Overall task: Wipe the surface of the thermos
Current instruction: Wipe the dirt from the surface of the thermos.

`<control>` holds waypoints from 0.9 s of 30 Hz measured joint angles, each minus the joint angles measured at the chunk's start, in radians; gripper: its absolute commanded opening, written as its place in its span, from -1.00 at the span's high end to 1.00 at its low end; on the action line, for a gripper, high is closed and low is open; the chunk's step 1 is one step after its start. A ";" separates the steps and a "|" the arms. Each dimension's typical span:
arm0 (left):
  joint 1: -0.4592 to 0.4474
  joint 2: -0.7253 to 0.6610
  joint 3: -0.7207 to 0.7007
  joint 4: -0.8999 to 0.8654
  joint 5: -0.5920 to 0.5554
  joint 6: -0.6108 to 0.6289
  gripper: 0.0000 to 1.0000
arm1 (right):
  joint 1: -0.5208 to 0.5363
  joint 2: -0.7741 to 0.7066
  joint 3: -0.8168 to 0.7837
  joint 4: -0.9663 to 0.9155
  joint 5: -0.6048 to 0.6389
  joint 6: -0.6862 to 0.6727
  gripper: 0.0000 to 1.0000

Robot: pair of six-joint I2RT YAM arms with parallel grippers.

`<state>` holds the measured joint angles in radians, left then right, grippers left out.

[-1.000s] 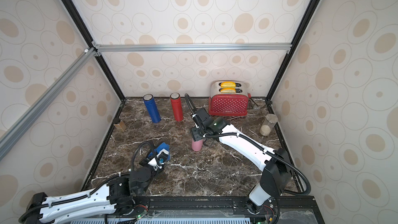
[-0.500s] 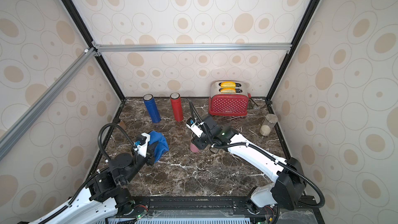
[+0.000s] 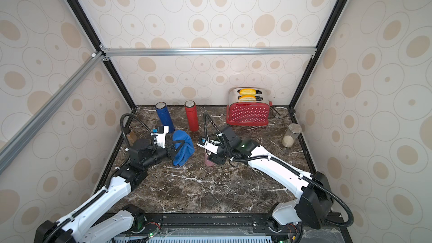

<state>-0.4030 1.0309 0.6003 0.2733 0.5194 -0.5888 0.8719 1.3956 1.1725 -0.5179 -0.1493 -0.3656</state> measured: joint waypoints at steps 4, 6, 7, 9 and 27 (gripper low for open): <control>0.003 0.152 0.048 0.150 0.132 -0.116 1.00 | 0.000 0.003 0.000 0.002 -0.027 -0.063 1.00; 0.004 0.198 0.061 0.202 0.170 -0.161 1.00 | 0.000 0.011 0.010 -0.002 -0.039 -0.089 1.00; 0.004 0.212 0.063 0.221 0.182 -0.178 1.00 | 0.000 0.019 0.017 -0.004 -0.045 -0.099 1.00; 0.004 0.238 0.064 0.256 0.199 -0.209 1.00 | 0.000 0.041 0.041 -0.014 -0.057 -0.111 1.00; -0.043 0.766 -0.086 0.818 0.109 -0.397 1.00 | 0.000 0.111 0.079 0.043 -0.114 -0.102 1.00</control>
<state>-0.4458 1.7966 0.5140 1.0908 0.6285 -0.9859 0.8719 1.5063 1.2514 -0.4747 -0.2634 -0.4679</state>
